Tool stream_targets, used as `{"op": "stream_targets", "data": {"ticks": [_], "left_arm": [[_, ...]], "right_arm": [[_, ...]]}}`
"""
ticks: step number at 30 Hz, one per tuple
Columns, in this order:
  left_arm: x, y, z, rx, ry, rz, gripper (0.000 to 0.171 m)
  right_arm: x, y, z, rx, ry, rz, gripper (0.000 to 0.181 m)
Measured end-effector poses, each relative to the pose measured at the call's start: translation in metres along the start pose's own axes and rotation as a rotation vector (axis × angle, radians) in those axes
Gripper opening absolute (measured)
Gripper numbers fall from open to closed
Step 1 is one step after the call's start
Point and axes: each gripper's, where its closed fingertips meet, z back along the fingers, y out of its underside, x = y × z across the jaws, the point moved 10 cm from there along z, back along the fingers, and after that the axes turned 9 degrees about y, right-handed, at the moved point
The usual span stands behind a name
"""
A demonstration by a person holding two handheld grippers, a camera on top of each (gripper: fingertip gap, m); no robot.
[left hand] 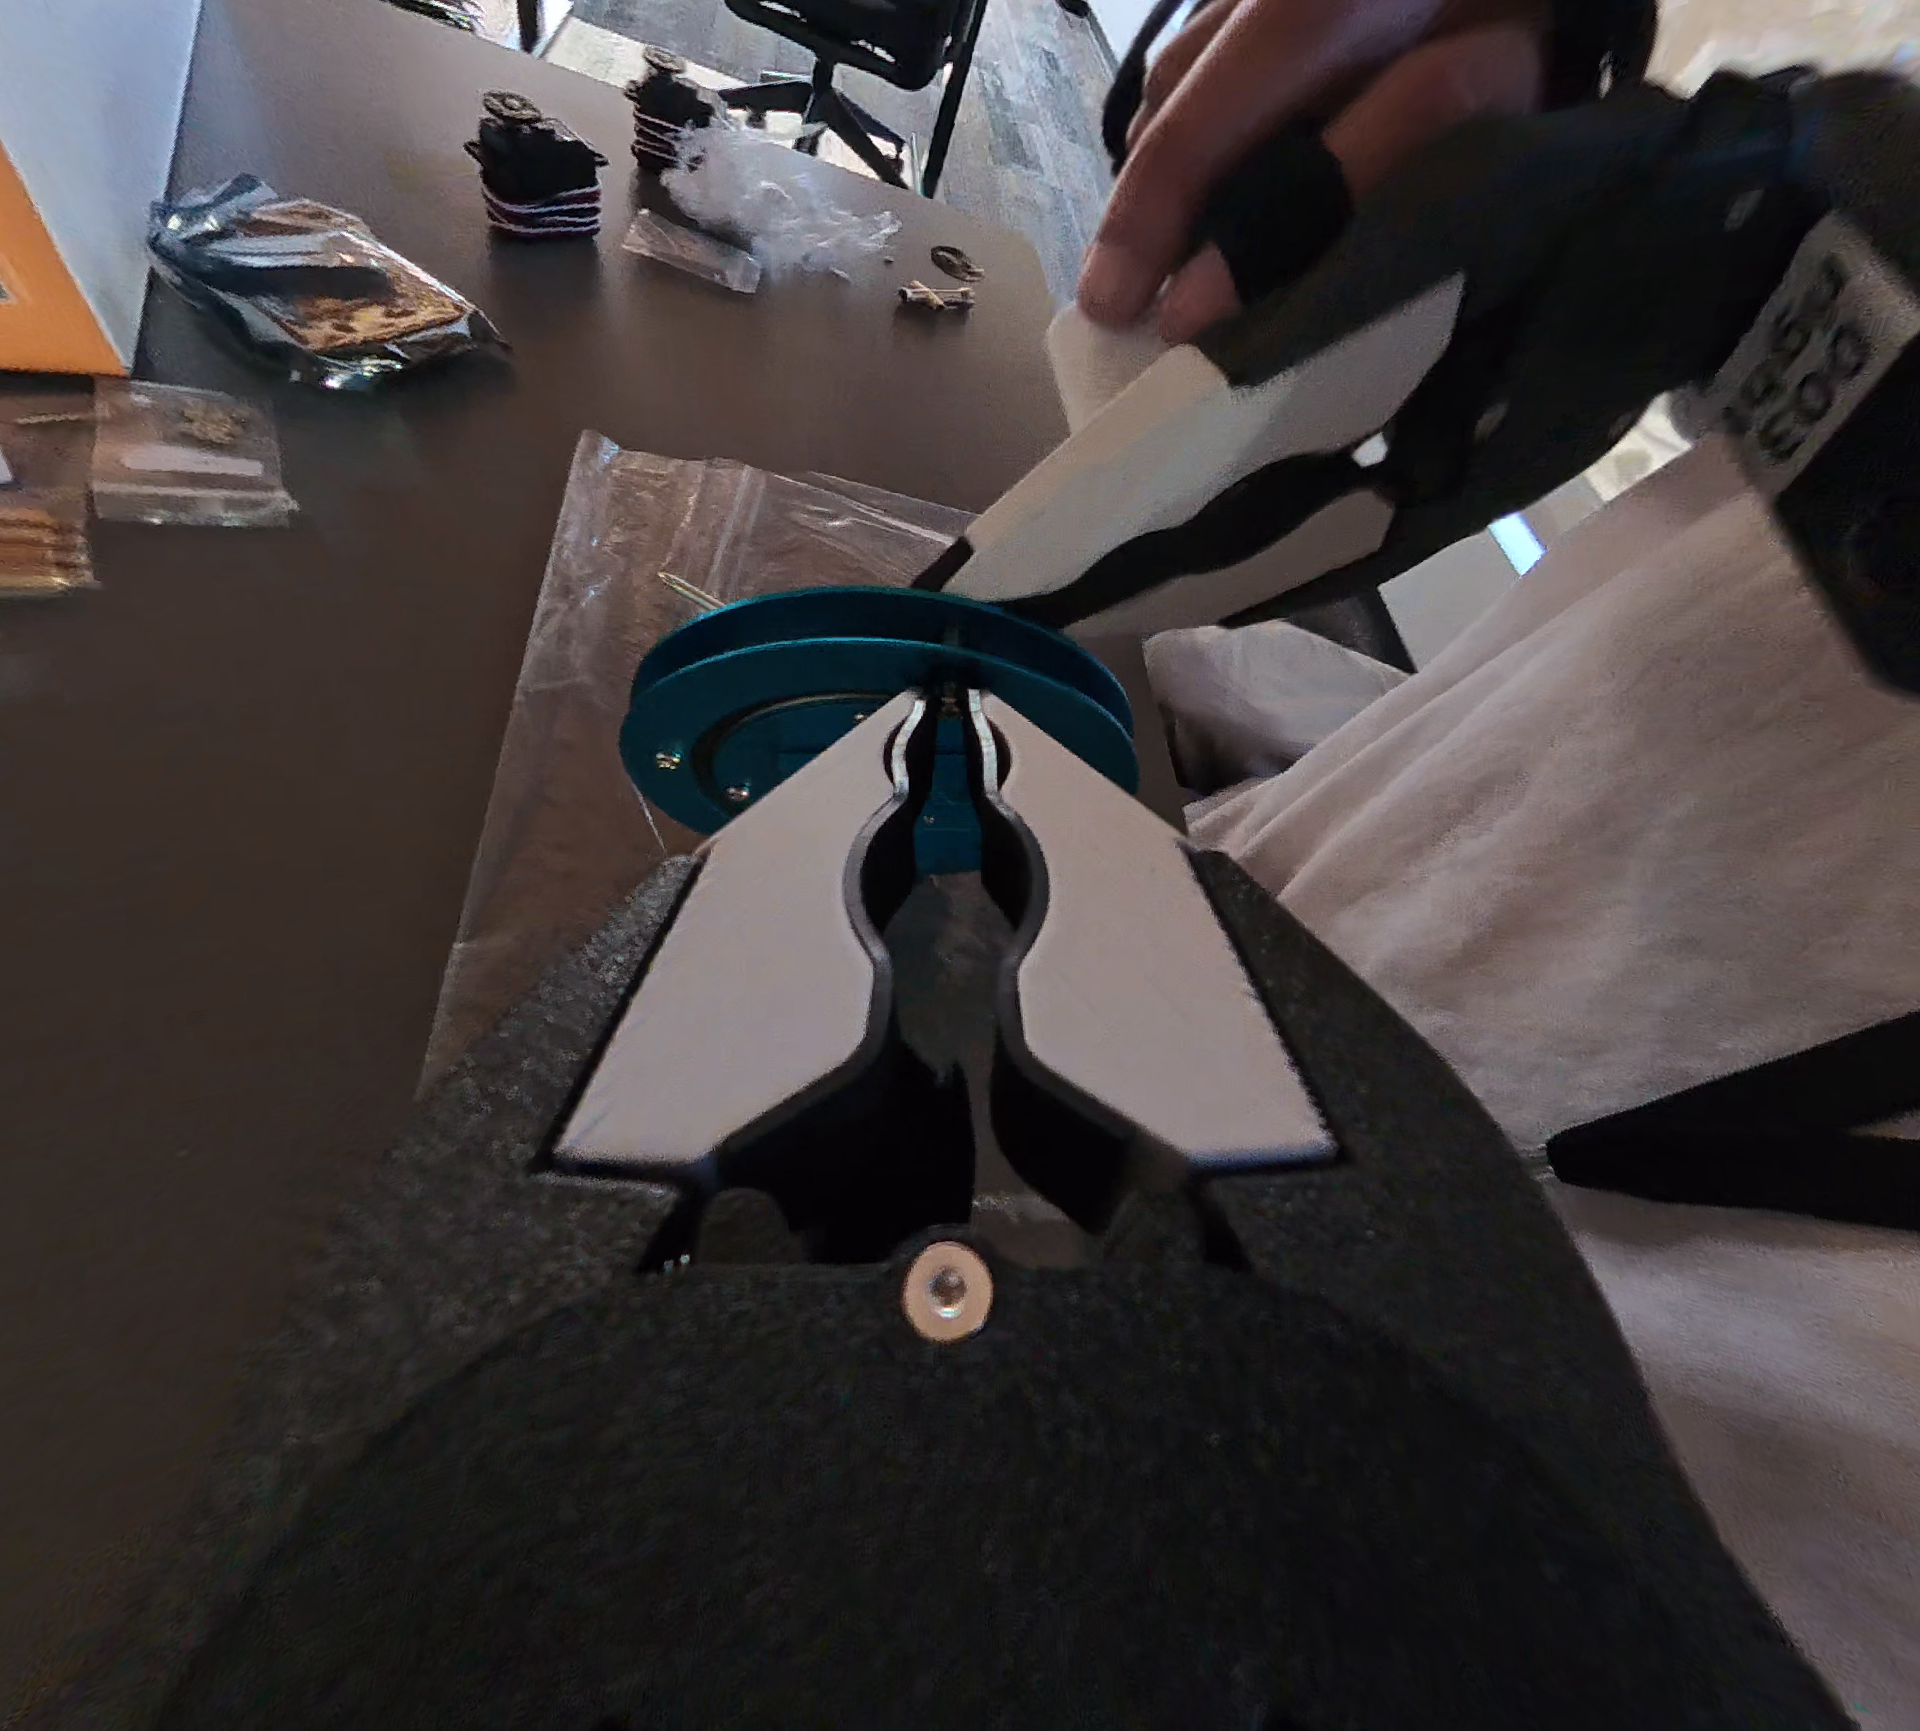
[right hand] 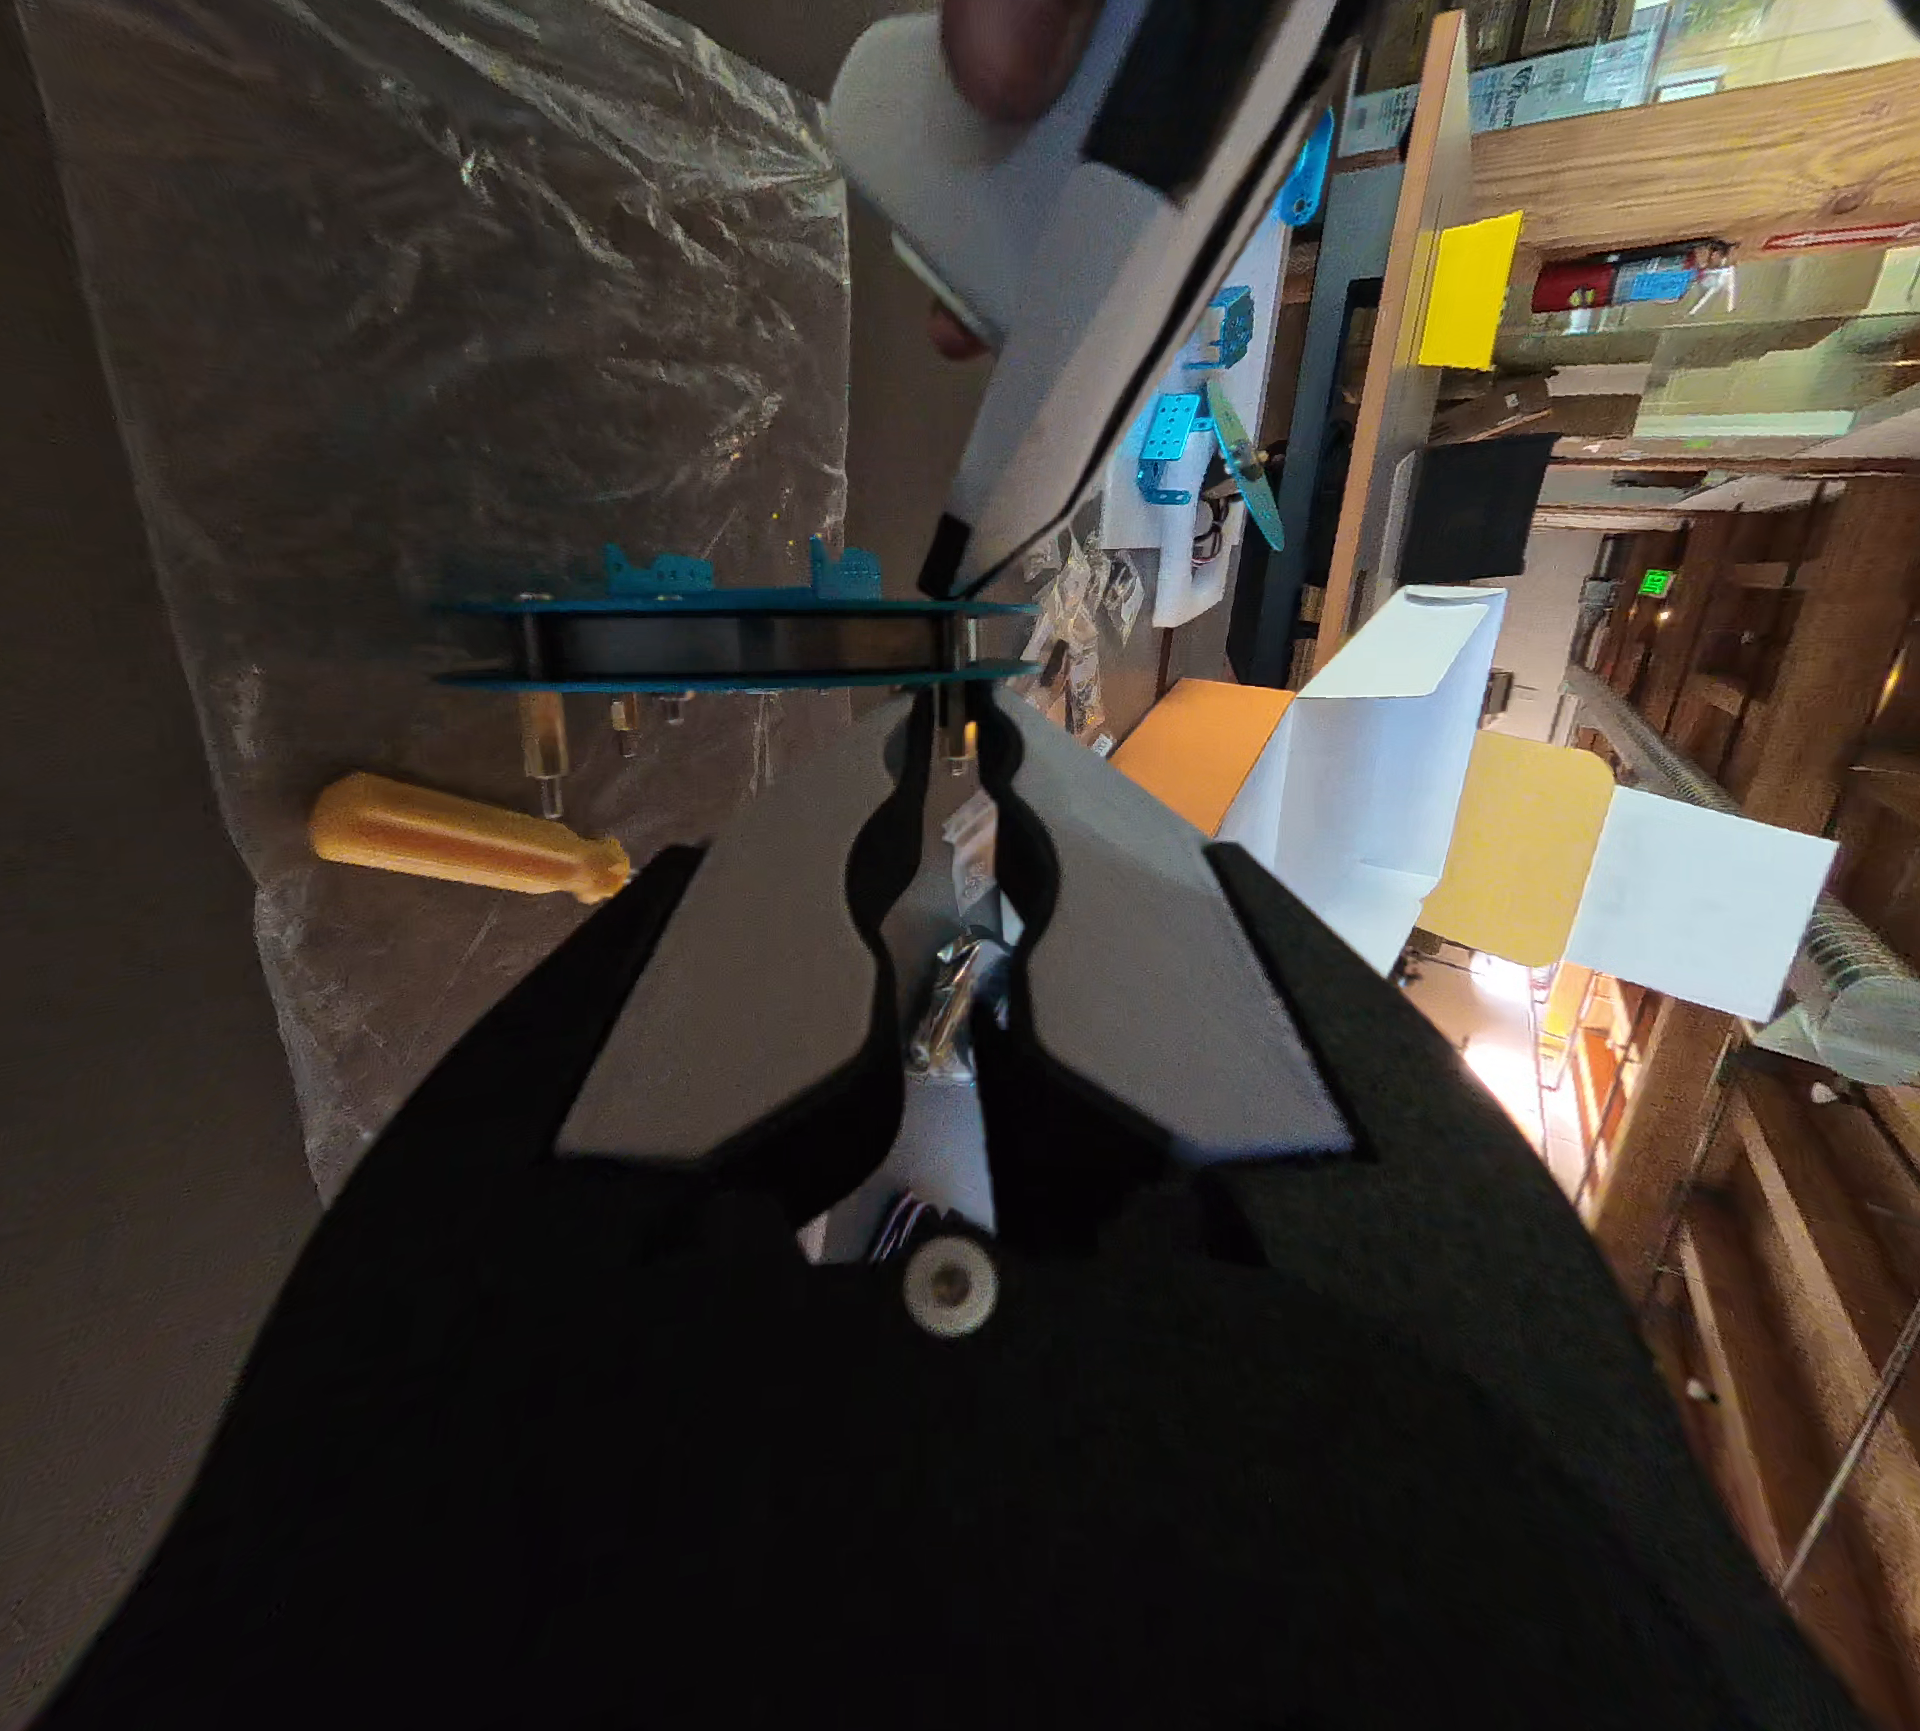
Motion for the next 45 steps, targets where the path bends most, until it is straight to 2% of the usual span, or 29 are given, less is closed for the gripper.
{"op": "stream_targets", "data": {"ticks": [1, 4, 6, 7, 9, 11, 13, 14, 15, 16, 17, 19, 21, 22, 25, 28, 31, 33, 35, 37, 39, 40, 41, 42, 45], "left_arm": [[0.0, 0.0, 0.001, 0.001, 0.012, 0.012, 0.004], [0.002, 0.001, 0.002, -0.007, 0.007, 0.018, 0.004], [0.0, 0.0, 0.002, 0.006, -0.039, -0.055, 0.004], [-0.003, 0.0, 0.001, 0.025, -0.081, -0.145, 0.003], [-0.014, 0.001, -0.003, 0.082, -0.175, -0.356, 0.004], [-0.024, 0.004, -0.008, 0.113, -0.218, -0.5, 0.004], [-0.03, 0.007, -0.012, 0.125, -0.241, -0.587, 0.004], [-0.032, 0.007, -0.013, 0.14, -0.261, -0.618, 0.004], [-0.032, 0.006, -0.013, 0.154, -0.268, -0.63, 0.004], [-0.032, 0.005, -0.012, 0.157, -0.257, -0.61, 0.004], [-0.03, 0.005, -0.011, 0.143, -0.233, -0.556, 0.004], [-0.023, 0.002, -0.01, 0.098, -0.163, -0.394, 0.005], [-0.017, 0.0, -0.007, 0.071, -0.094, -0.233, 0.005], [-0.014, -0.001, -0.006, 0.062, -0.075, -0.172, 0.005], [-0.012, 0.0, -0.005, 0.048, -0.021, -0.086, 0.004], [-0.012, 0.0, -0.006, 0.045, 0.016, -0.025, 0.004], [-0.009, 0.0, -0.004, 0.033, 0.009, -0.008, 0.004], [-0.014, 0.0, -0.005, 0.049, -0.049, -0.146, 0.004], [-0.025, 0.003, -0.01, 0.104, -0.176, -0.435, 0.004], [-0.035, 0.008, -0.015, 0.156, -0.295, -0.689, 0.004], [-0.041, 0.012, -0.02, 0.166, -0.334, -0.803, 0.003], [-0.043, 0.014, -0.022, 0.178, -0.356, -0.867, 0.003], [-0.045, 0.014, -0.022, 0.201, -0.375, -0.897, 0.003], [-0.044, 0.012, -0.021, 0.212, -0.377, -0.867, 0.004], [-0.034, 0.005, -0.016, 0.138, -0.26, -0.552, 0.003]], "right_arm": [[0.003, 0.0, -0.002, 0.003, -0.004, 0.013, 0.01], [0.001, 0.0, -0.006, 0.008, 0.022, 0.051, 0.004], [-0.009, 0.0, -0.01, 0.03, -0.082, -0.049, 0.004], [-0.019, 0.002, -0.013, 0.039, -0.201, -0.155, 0.004], [-0.04, 0.013, -0.024, 0.042, -0.536, -0.435, 0.004], [-0.052, 0.031, -0.043, 0.051, -0.959, -0.717, 0.003], [-0.049, 0.049, -0.068, 0.119, -1.414, -0.993, 0.003], [-0.045, 0.055, -0.078, 0.14, -1.564, -1.08, 0.003], [-0.042, 0.057, -0.081, 0.129, -1.622, -1.12, 0.003], [-0.042, 0.056, -0.079, 0.098, -1.591, -1.103, 0.004], [-0.044, 0.053, -0.073, 0.067, -1.498, -1.045, 0.004], [-0.049, 0.045, -0.054, 0.036, -1.199, -0.874, 0.004], [-0.047, 0.034, -0.033, 0.052, -0.874, -0.696, 0.016], [-0.041, 0.027, -0.022, 0.058, -0.771, -0.611, 0.023], [-0.022, 0.01, -0.005, 0.087, -0.529, -0.389, 0.025], [-0.014, -0.001, 0.001, 0.063, -0.311, -0.209, 0.007], [-0.006, -0.004, -0.001, 0.066, -0.166, -0.05, 0.004], [-0.015, -0.002, -0.005, 0.085, -0.269, -0.127, 0.004], [-0.032, 0.009, -0.017, 0.085, -0.545, -0.388, 0.003], [-0.045, 0.031, -0.038, 0.091, -0.922, -0.745, 0.003], [-0.04, 0.053, -0.062, 0.165, -1.411, -1.1, 0.003], [-0.033, 0.058, -0.068, 0.143, -1.557, -1.159, 0.003], [-0.03, 0.06, -0.071, 0.107, -1.598, -1.18, 0.003], [-0.031, 0.059, -0.069, 0.093, -1.563, -1.173, 0.004], [-0.039, 0.046, -0.05, 0.048, -1.226, -0.945, 0.003]]}}
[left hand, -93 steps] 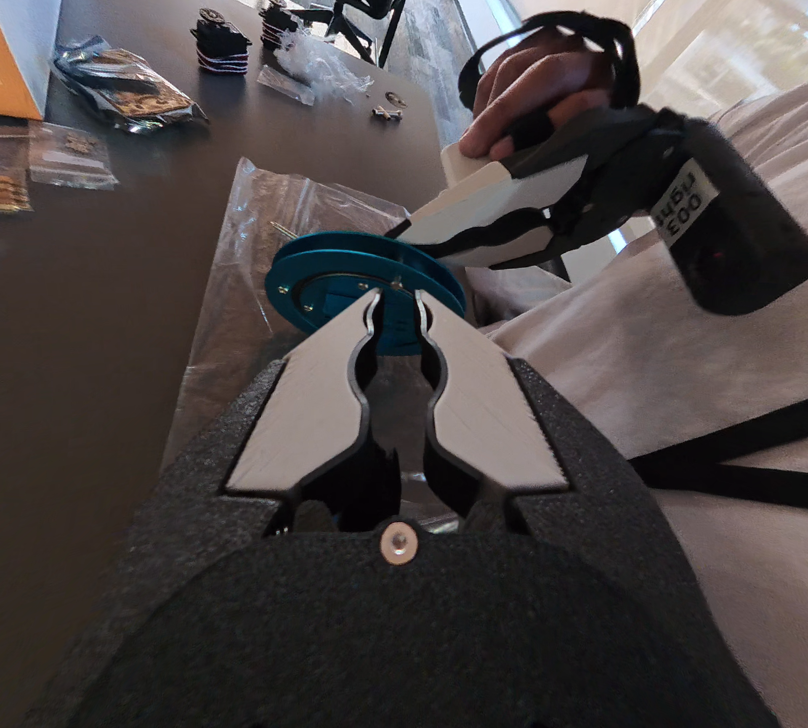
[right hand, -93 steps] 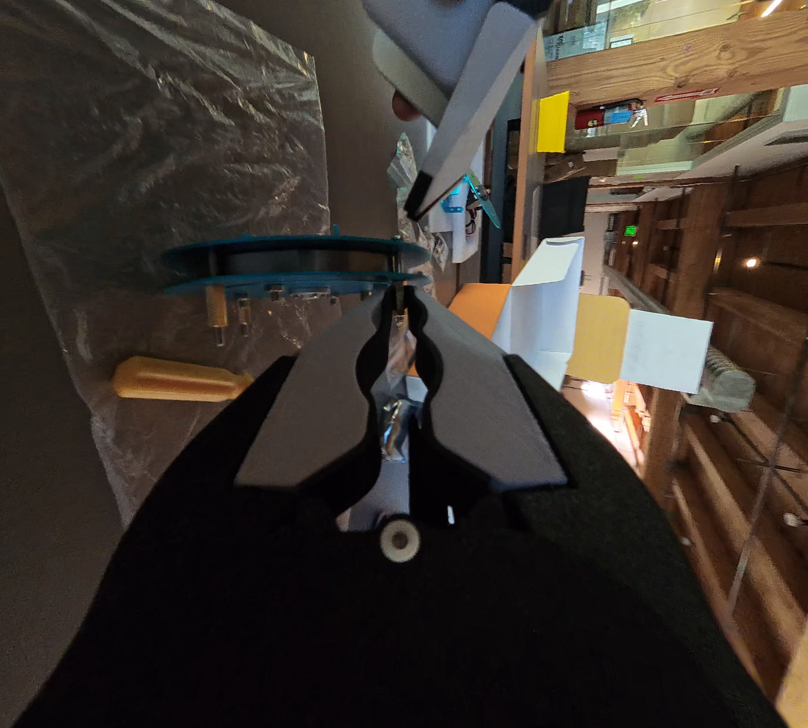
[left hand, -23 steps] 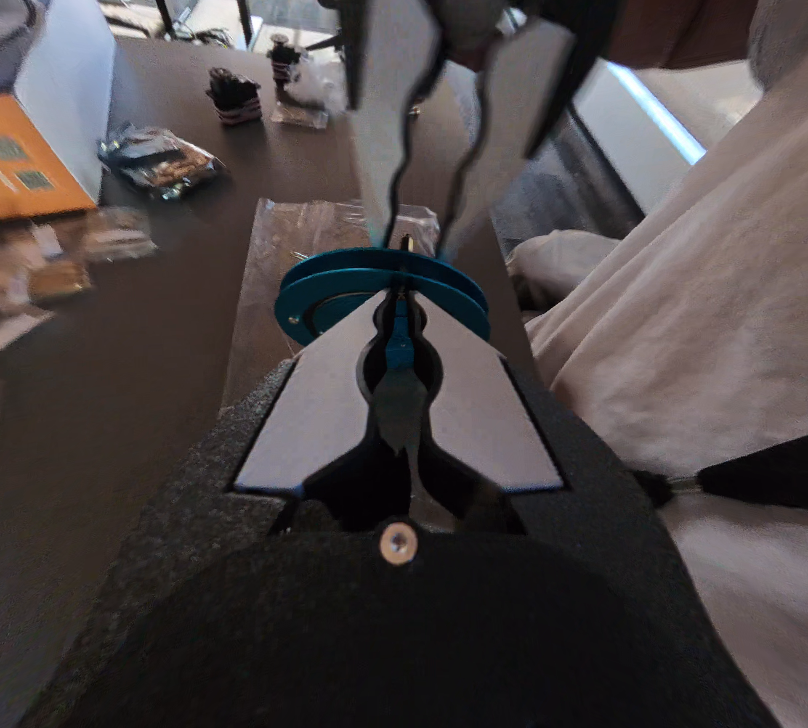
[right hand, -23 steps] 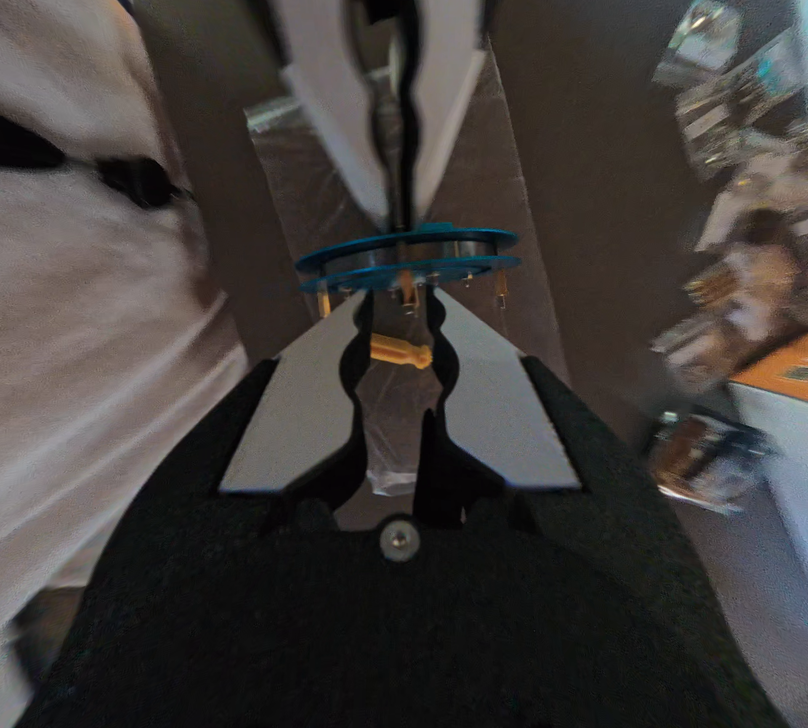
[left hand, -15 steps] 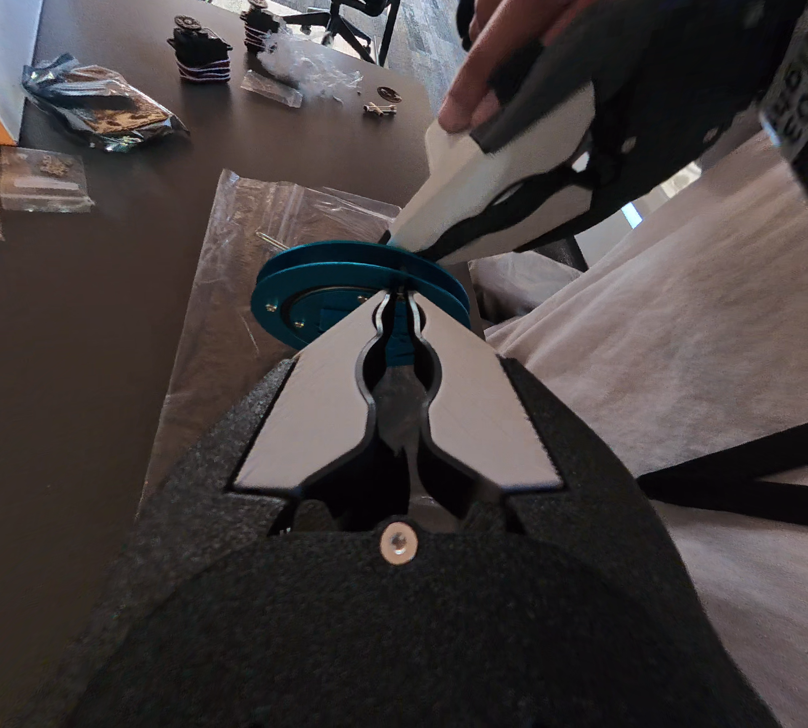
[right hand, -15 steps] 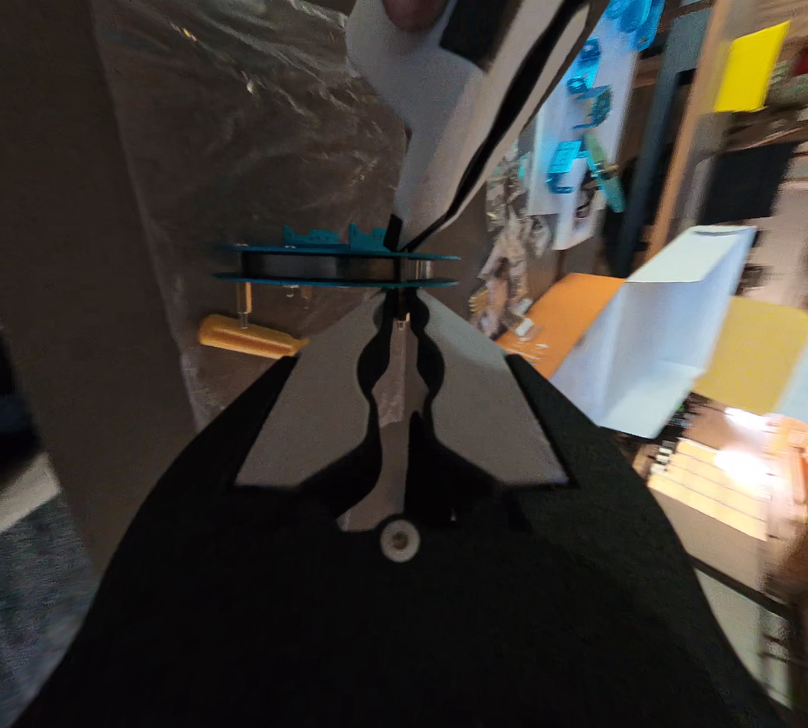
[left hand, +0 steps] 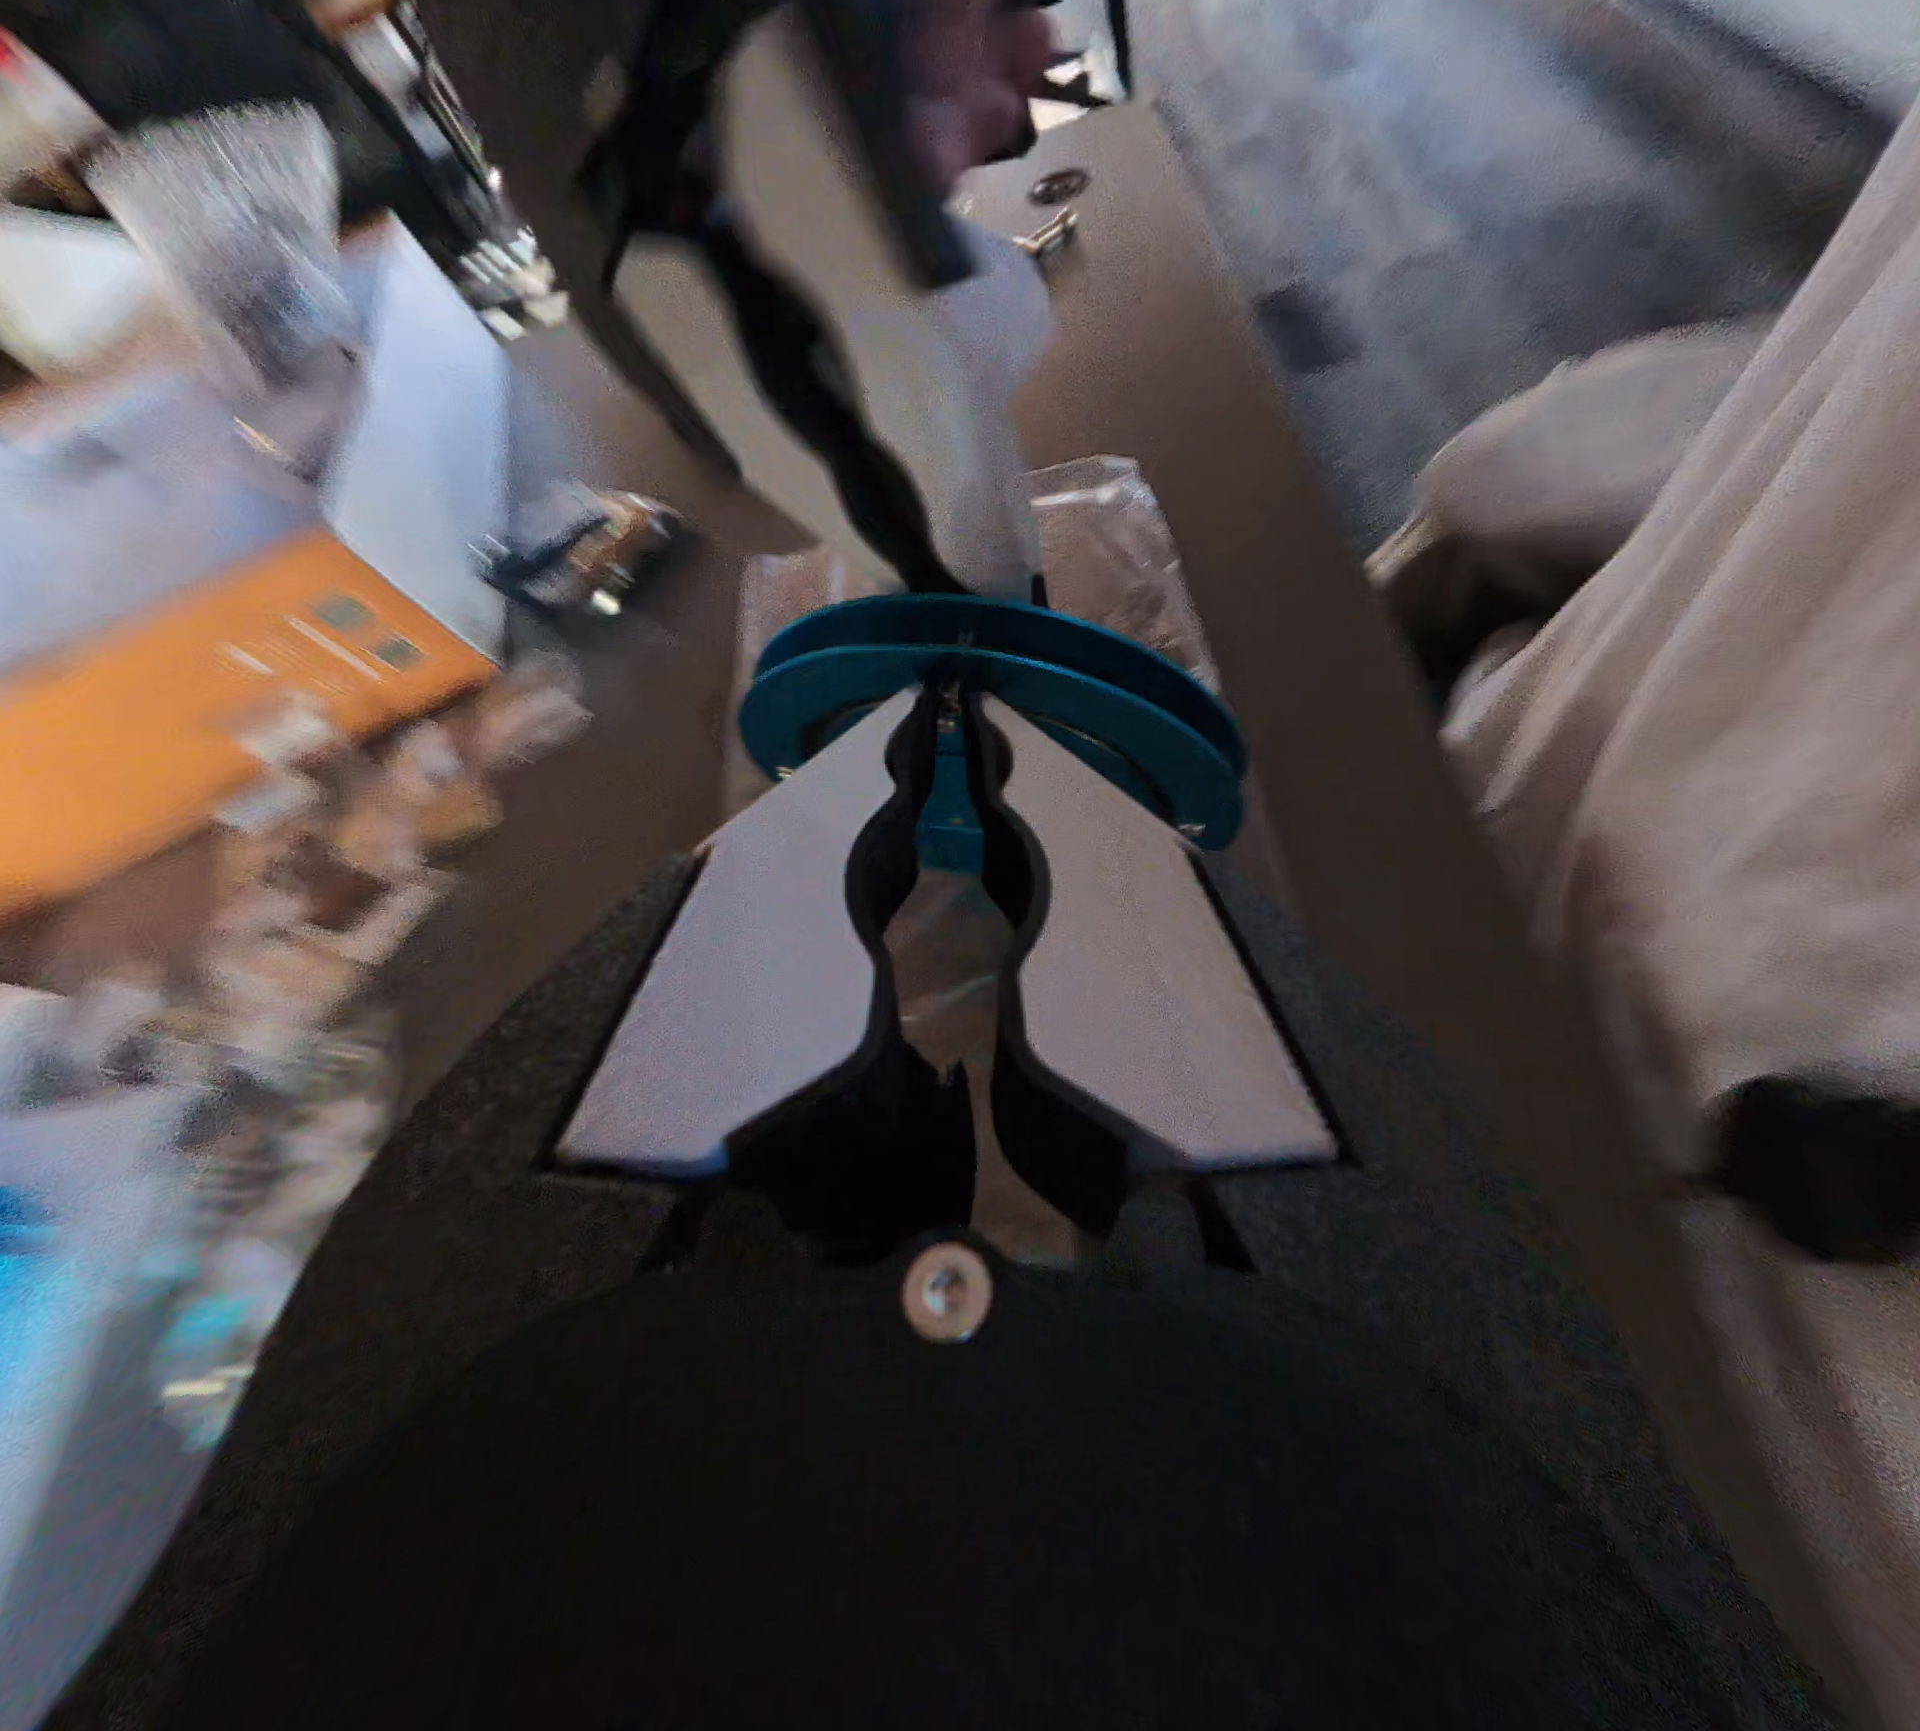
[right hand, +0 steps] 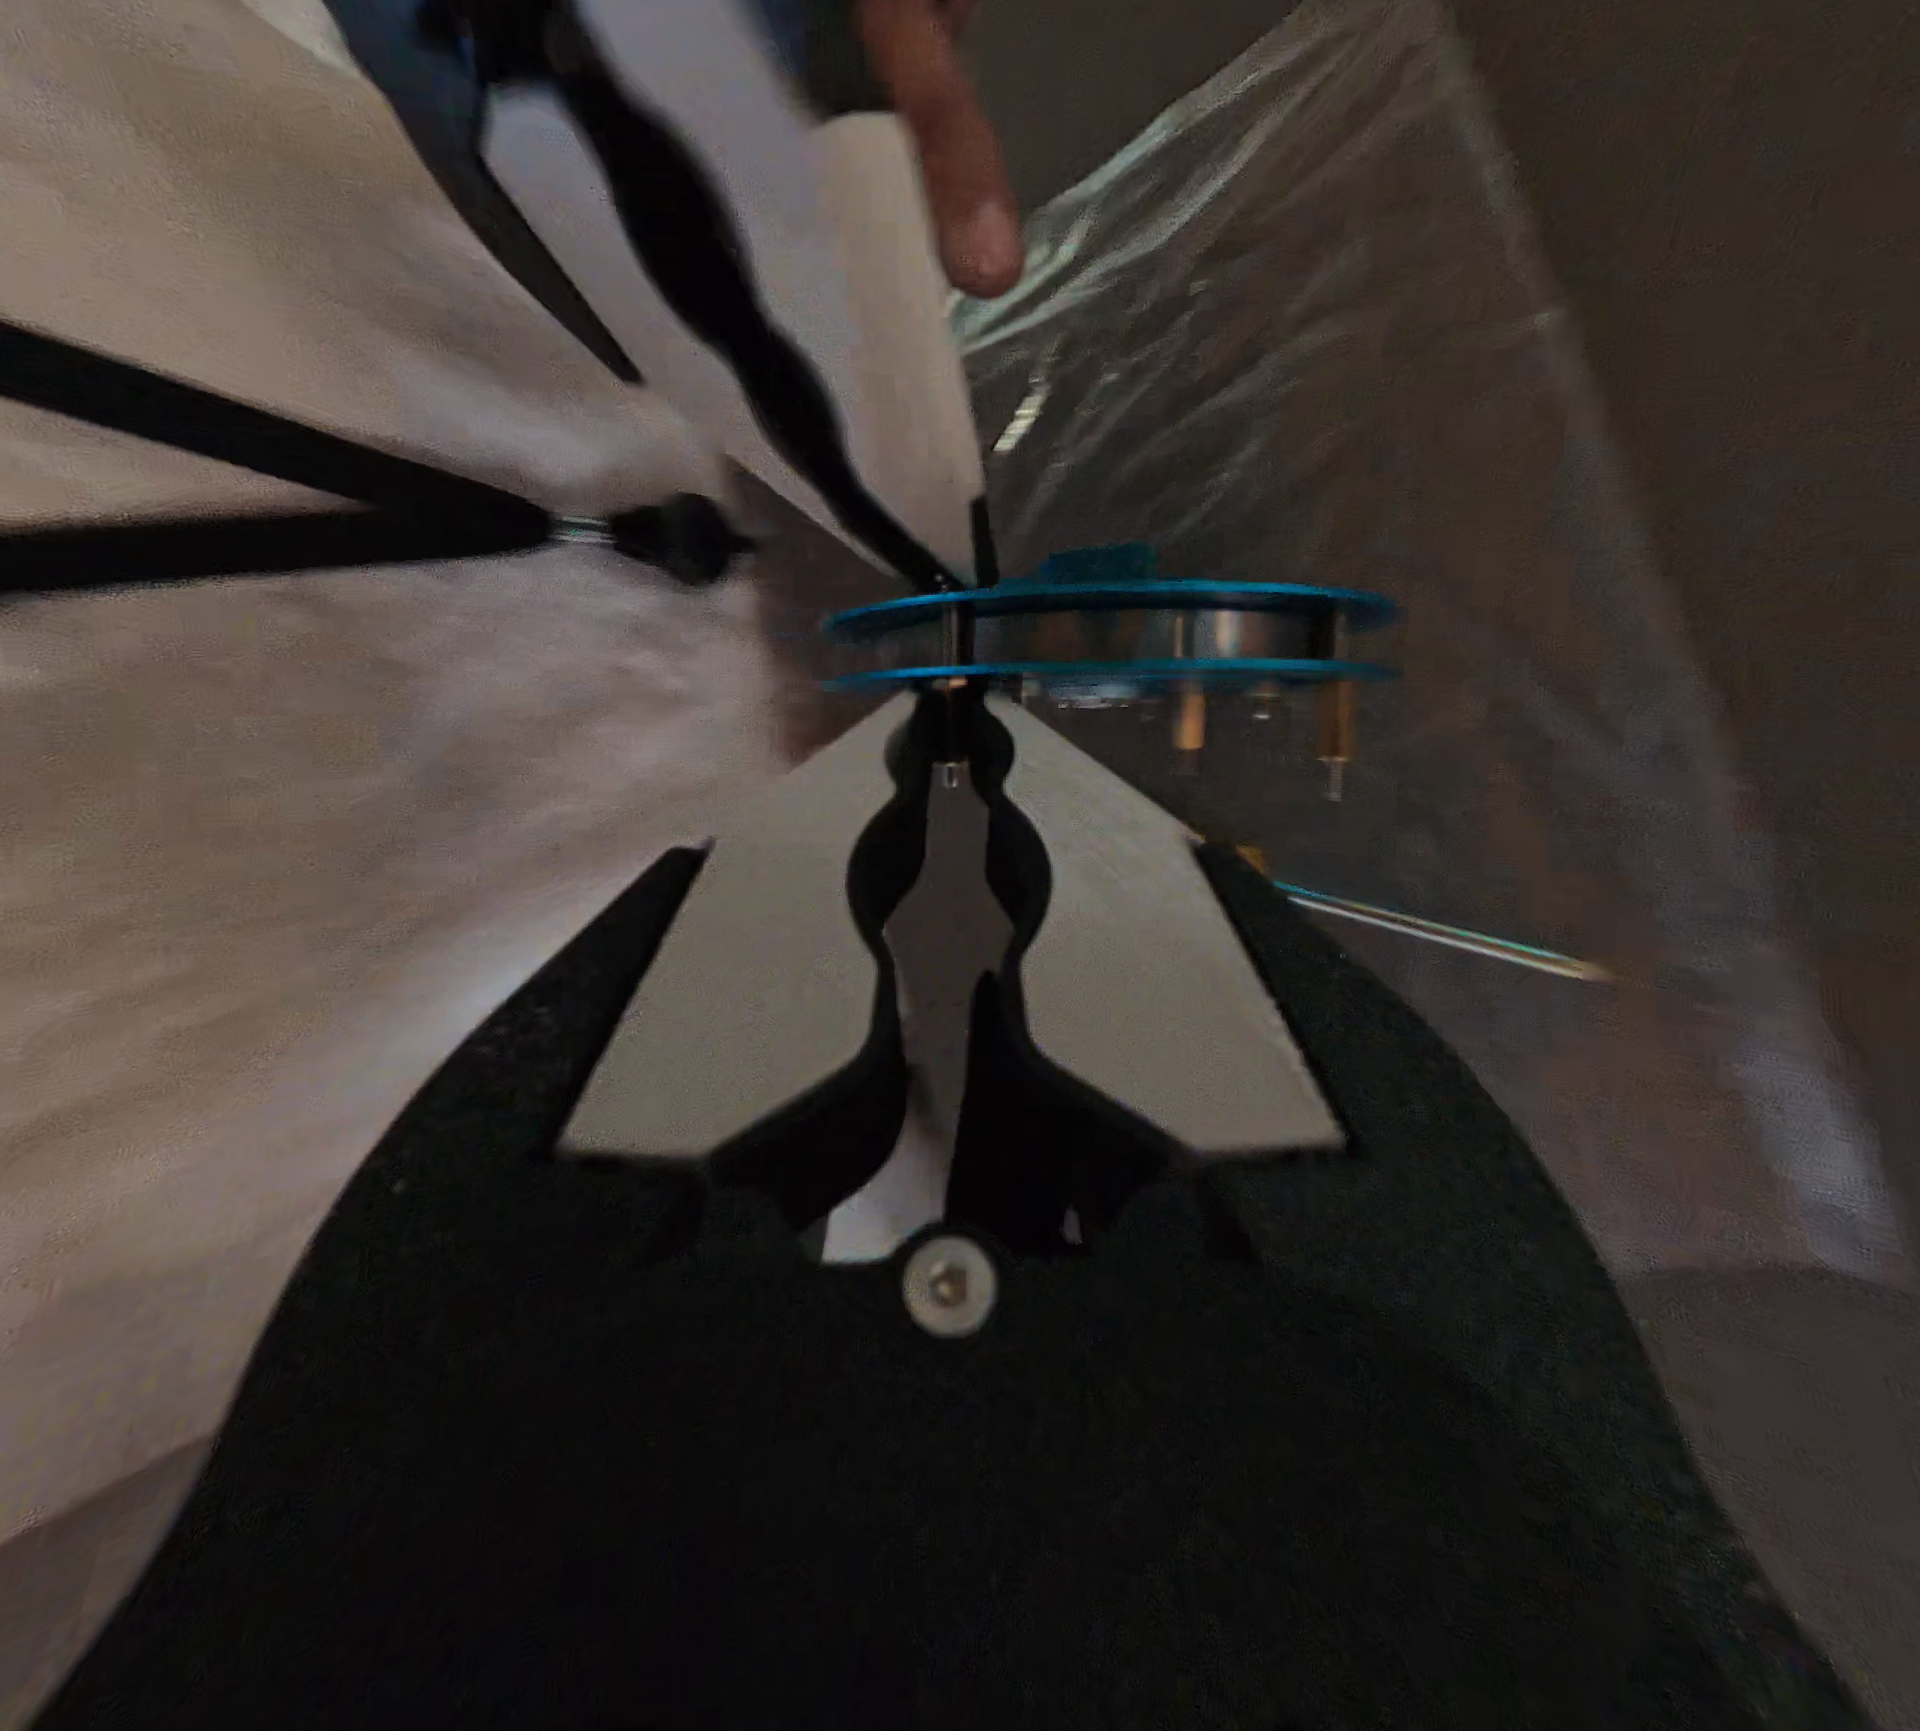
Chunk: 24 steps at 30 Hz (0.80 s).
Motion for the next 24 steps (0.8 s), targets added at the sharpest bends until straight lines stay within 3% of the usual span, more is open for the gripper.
{"op": "stream_targets", "data": {"ticks": [4, 8, 9, 11, 13, 14, 16, 18, 19, 22, 24], "left_arm": [[0.021, 0.007, 0.003, -0.09, 0.215, 0.499, 0.004], [0.027, 0.013, 0.004, -0.134, 0.327, 0.746, 0.004], [0.027, 0.014, 0.004, -0.14, 0.349, 0.786, 0.004], [0.029, 0.017, 0.004, -0.16, 0.38, 0.86, 0.004], [0.028, 0.017, 0.004, -0.164, 0.373, 0.826, 0.003], [0.026, 0.014, 0.004, -0.155, 0.332, 0.729, 0.003], [0.013, 0.007, 0.002, -0.097, 0.161, 0.327, 0.004], [-0.006, 0.0, -0.001, -0.008, -0.011, -0.069, 0.004], [-0.014, -0.001, -0.004, 0.022, -0.055, -0.186, 0.004], [-0.03, 0.0, -0.009, 0.041, -0.132, -0.401, 0.003], [-0.029, -0.002, -0.008, 0.067, -0.126, -0.379, 0.004]], "right_arm": [[0.04, 0.006, -0.006, -0.043, 0.472, 0.314, 0.022], [0.064, 0.014, -0.026, -0.013, 0.945, 0.641, 0.015], [0.068, 0.015, -0.029, -0.012, 1.054, 0.729, 0.005], [0.072, 0.018, -0.037, 0.01, 1.169, 0.838, 0.004], [0.071, 0.016, -0.037, 0.04, 1.171, 0.839, 0.003], [0.069, 0.013, -0.033, 0.054, 1.111, 0.787, 0.003], [0.057, 0.005, -0.019, 0.052, 0.883, 0.614, 0.003], [0.036, 0.0, -0.005, 0.038, 0.489, 0.351, 0.003], [0.023, 0.0, -0.002, 0.048, 0.258, 0.208, 0.002], [-0.014, 0.008, -0.015, 0.124, -0.353, -0.201, 0.003], [-0.021, 0.012, -0.021, 0.108, -0.473, -0.285, 0.003]]}}
